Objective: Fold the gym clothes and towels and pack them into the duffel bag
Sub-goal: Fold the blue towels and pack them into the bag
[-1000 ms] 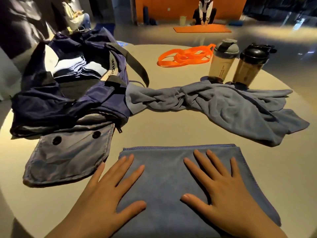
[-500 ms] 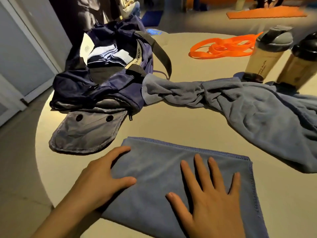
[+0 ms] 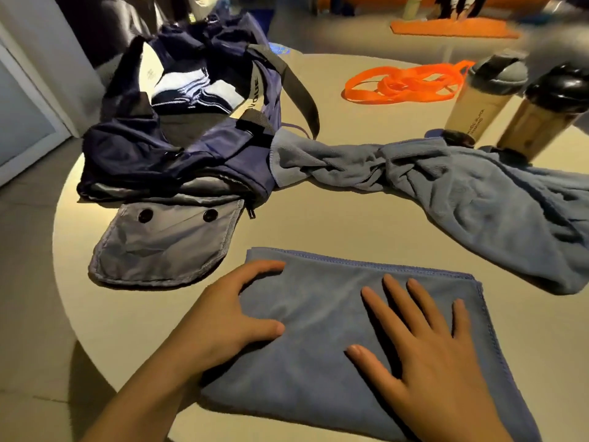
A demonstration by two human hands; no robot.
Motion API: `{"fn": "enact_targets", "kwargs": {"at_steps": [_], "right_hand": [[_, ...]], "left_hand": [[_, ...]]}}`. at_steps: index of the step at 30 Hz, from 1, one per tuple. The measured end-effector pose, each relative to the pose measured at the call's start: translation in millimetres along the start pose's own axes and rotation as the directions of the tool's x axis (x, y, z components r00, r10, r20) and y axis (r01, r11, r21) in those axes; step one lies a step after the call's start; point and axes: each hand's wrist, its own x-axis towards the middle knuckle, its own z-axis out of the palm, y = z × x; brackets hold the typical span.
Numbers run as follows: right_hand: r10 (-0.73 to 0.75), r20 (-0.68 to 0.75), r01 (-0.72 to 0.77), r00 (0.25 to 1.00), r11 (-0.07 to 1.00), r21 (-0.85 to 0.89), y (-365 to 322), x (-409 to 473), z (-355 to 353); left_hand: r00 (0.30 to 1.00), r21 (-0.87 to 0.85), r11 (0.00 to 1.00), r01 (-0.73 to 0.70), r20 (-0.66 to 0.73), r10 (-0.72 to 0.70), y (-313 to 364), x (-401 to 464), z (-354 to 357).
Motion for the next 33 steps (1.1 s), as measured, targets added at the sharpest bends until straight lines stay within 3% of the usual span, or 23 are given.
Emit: {"fn": "enact_targets", "kwargs": {"at_steps": [4,9,13,18,25,27,29,31,33], "right_hand": [[0.046,0.029,-0.047,0.999,0.999,0.025,-5.1,-2.3,-5.8],[0.098,0.092,-0.100,0.991,0.995,0.015,-10.0,0.1,-11.0],[0.204,0.086,-0.205,0.975,0.979,0.001,-26.6,9.1,-11.3],[0.262,0.001,-0.262,0.965,0.965,-0.013,-46.7,16.0,3.4],[0.162,0.060,-0.163,0.985,0.987,0.015,-74.9,-5.9,3.2],[0.102,0.026,-0.105,0.994,0.987,0.119,-91.4,-8.6,-0.2],[0.077,-0.143,-0.023,0.987,0.938,0.347,-96.5,-13.0,-8.6],[0.147,-0.270,0.033,0.952,0.823,0.567,-83.6,-20.5,-22.4],[0.224,-0.229,0.018,0.947,0.677,0.735,-61.3,-30.2,-38.9]], "left_hand": [[0.986,-0.386,0.922,0.008,0.158,0.057,-7.2,-0.2,-10.6],[0.928,-0.647,0.746,0.157,0.355,0.113,-16.8,0.9,-19.0],[0.901,-0.774,0.564,0.288,0.419,0.114,-25.1,-6.7,-22.1],[0.944,-0.765,0.611,0.203,0.319,0.087,-22.6,-14.0,-18.7],[0.980,-0.816,0.574,0.074,0.166,0.110,-22.7,-41.8,-39.9],[0.987,-0.804,0.594,-0.018,0.081,0.140,-16.4,-52.4,-47.1],[0.979,-0.774,0.624,-0.110,0.024,0.203,-2.6,-58.8,-47.5],[0.969,-0.748,0.648,-0.147,0.022,0.245,15.0,-58.9,-34.1],[0.960,-0.661,0.740,-0.126,0.107,0.259,32.9,-55.1,-7.7]]}}
